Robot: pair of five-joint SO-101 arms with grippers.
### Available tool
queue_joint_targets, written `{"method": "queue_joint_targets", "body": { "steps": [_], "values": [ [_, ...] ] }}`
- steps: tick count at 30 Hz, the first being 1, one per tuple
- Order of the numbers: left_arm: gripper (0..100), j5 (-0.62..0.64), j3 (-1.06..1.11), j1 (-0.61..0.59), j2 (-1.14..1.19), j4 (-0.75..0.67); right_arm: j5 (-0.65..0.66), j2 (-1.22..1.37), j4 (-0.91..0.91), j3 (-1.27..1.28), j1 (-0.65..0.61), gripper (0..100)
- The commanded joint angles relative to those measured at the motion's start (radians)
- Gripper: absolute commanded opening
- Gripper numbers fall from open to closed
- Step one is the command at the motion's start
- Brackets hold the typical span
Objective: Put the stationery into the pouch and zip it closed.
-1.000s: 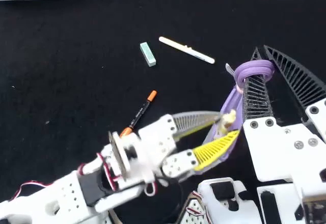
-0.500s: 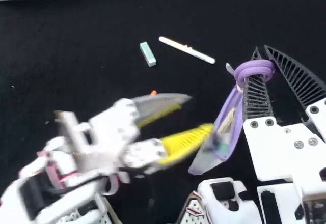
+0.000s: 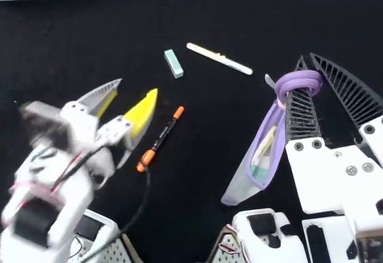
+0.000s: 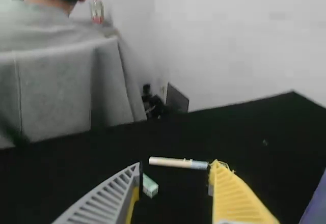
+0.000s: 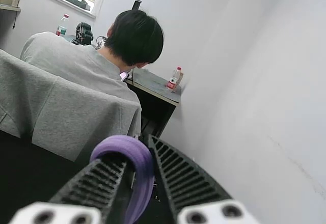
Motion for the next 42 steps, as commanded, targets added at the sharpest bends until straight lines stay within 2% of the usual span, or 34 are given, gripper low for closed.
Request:
{"method": "queue_joint_targets", "body": {
  "steps": [1,6,10,15,24,28,35,37,40,42],
  "values": [
    [22,-0.109,0.289,0.002,0.063,-0.209,-0.002,-0.004,-0.029,0.007,-0.011,1.1],
    [22,-0.203,0.57,0.048,0.138,-0.468,-0.003,-0.004,-0.029,0.007,-0.011,1.1],
    [22,-0.236,0.639,0.021,0.233,-0.589,-0.005,-0.002,-0.029,0.007,-0.011,1.1],
    [22,-0.241,0.524,0.005,0.471,-0.594,-0.009,-0.002,-0.029,0.007,-0.011,1.1],
    [22,-0.212,0.153,0.016,1.08,-0.588,-0.008,-0.002,-0.028,0.007,-0.011,1.1],
    [22,-0.203,0.031,0.018,1.266,-0.586,-0.006,-0.002,-0.028,0.007,-0.011,1.1],
    [22,-0.206,-0.018,0.03,1.336,-0.585,-0.009,-0.002,-0.028,0.007,-0.011,1.1],
    [21,-0.239,-0.021,0.047,1.336,-0.551,-0.009,-0.002,-0.028,0.007,-0.011,1.1],
    [15,-0.31,-0.045,0.067,1.35,-0.514,-0.009,-0.004,-0.028,0.007,-0.011,1.1],
    [10,-0.315,-0.065,0.07,1.363,-0.486,-0.009,-0.005,-0.028,0.007,-0.011,1.1]
  ]
}}
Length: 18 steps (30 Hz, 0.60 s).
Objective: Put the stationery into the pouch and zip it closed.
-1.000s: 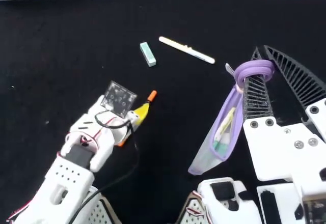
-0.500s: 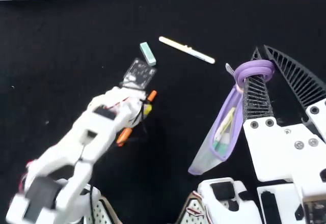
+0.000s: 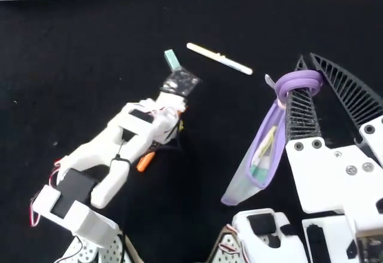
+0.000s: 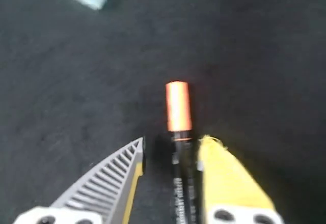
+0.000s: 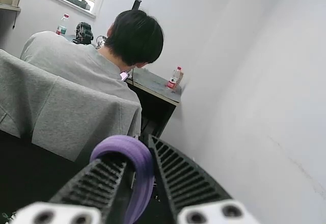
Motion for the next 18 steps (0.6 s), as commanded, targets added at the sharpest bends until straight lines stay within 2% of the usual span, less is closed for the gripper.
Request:
{"method": "queue_joint_targets", "body": {
  "steps": [1,10,13,18],
  "values": [
    [8,-0.035,-0.082,0.016,0.015,0.055,-0.008,-0.005,-0.028,0.007,-0.011,1.1],
    [6,-0.035,-0.248,0.013,0.13,0.249,-0.006,-0.008,-0.025,0.001,-0.011,1.1],
    [2,-0.035,-0.257,0.01,0.144,0.255,-0.006,-0.008,-0.025,0.001,-0.011,1.1],
    [3,-0.017,-0.252,0.013,0.074,0.262,-0.006,-0.008,-0.025,0.001,-0.011,1.1]
  ]
}}
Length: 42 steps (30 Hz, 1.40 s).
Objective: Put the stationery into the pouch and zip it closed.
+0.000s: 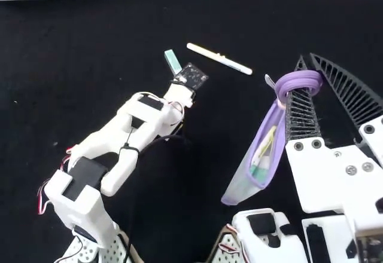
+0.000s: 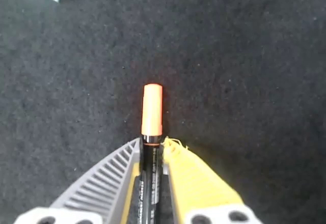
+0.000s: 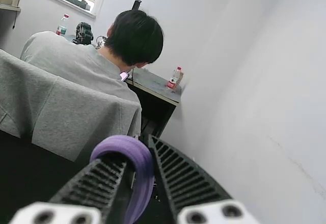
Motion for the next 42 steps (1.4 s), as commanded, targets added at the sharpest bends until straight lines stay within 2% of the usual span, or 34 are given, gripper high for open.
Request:
{"method": "queue_joint_targets", "body": {
  "steps": [1,8,12,15,19,24,30,33,37,39,42],
  "values": [
    [3,0.032,-0.015,-0.002,-0.101,0.011,-0.006,-0.008,-0.025,0.001,-0.011,1.1],
    [3,0.087,0.154,-0.022,-0.545,0.005,-0.005,-0.008,-0.025,-0.001,-0.011,1.1],
    [3,0.087,0.254,-0.015,-0.924,0.002,-0.005,-0.008,-0.025,-0.001,-0.011,1.1],
    [3,0.089,0.326,-0.004,-1.227,-0.061,-0.005,-0.008,-0.025,-0.001,-0.011,1.1],
    [3,0.089,0.415,0.053,-1.571,-0.206,-0.008,-0.008,-0.025,-0.001,-0.011,1.1],
    [3,0.091,0.46,0.223,-1.821,-0.338,-0.008,-0.008,-0.025,-0.001,-0.011,1.1],
    [3,0.083,0.461,0.513,-1.863,-0.473,-0.008,-0.008,-0.025,-0.001,-0.011,1.1],
    [3,0.081,0.479,0.598,-1.817,-0.552,-0.005,-0.008,-0.025,-0.001,-0.011,1.1],
    [3,0.071,0.507,0.662,-1.741,-0.572,-0.003,-0.008,-0.025,-0.001,-0.011,1.1],
    [3,0.011,0.518,0.694,-1.683,-0.574,-0.003,-0.008,-0.025,-0.001,-0.011,1.1],
    [3,-0.143,0.518,0.757,-1.568,-0.586,-0.003,-0.008,-0.025,-0.001,-0.011,1.1]
  ]
}}
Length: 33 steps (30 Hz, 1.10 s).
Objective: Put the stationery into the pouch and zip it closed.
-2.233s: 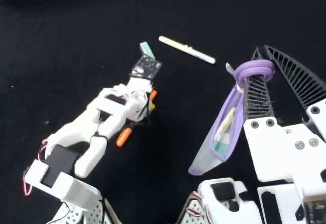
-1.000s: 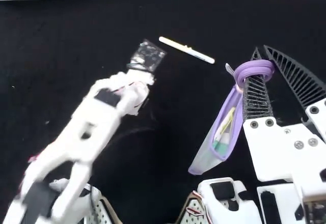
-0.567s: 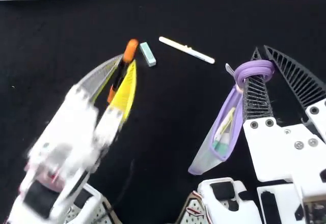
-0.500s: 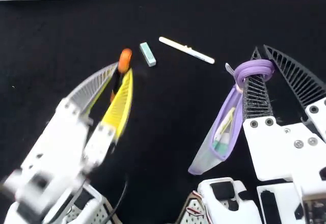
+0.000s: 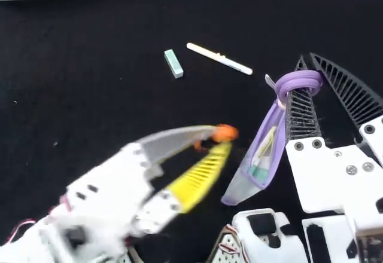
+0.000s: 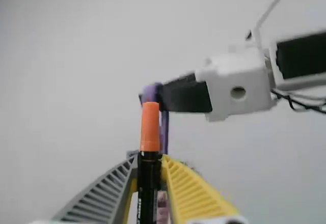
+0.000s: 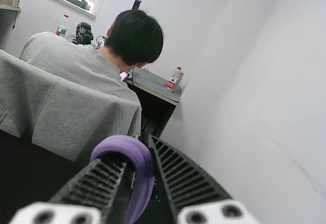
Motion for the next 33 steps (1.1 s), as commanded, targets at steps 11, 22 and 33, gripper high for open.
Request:
{"method": "queue_joint_targets", "body": {
  "steps": [11,22,33],
  "values": [
    [3,-0.445,-0.005,0.171,0.384,-0.387,-0.002,-0.01,-0.026,-0.002,-0.011,1.1],
    [3,-0.491,-0.035,0.225,0.264,-0.391,-0.002,-0.01,-0.031,-0.002,0.092,1.1],
    [3,-0.488,0.252,0.085,0.058,-0.391,-0.005,-0.01,-0.038,-0.002,0.14,1.1]
  ]
}}
